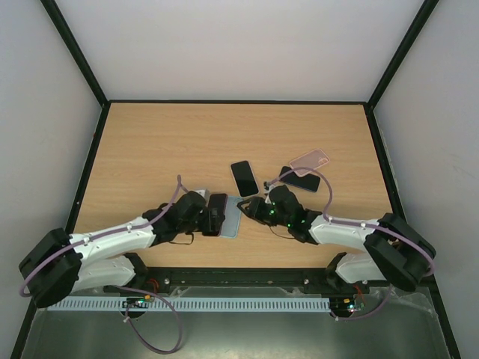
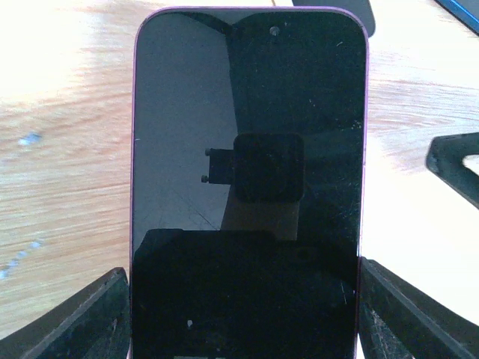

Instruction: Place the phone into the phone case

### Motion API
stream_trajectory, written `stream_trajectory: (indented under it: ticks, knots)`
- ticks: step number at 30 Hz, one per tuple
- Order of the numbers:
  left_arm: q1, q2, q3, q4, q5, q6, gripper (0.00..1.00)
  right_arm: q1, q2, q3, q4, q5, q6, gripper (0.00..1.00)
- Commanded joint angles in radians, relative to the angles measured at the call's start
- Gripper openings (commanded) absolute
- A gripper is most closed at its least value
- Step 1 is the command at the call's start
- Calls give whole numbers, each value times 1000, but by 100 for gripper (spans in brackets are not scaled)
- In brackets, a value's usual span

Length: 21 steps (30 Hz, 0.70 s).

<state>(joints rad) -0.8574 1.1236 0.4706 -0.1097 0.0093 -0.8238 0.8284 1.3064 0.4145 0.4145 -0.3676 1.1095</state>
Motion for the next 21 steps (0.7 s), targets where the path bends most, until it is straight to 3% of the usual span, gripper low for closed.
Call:
stream_trajectory:
  ticks: [1,11,21]
  knots:
    - [-29,18,29,80,10,-59,59,30,4,20,59,12,27,39]
    - [-31,20,22,122,-18,-207,57,173,-89,-100,65,137,41,34]
    - [-31,22,18,157,14,-234,57,250,-25,-30,56,163,64,35]
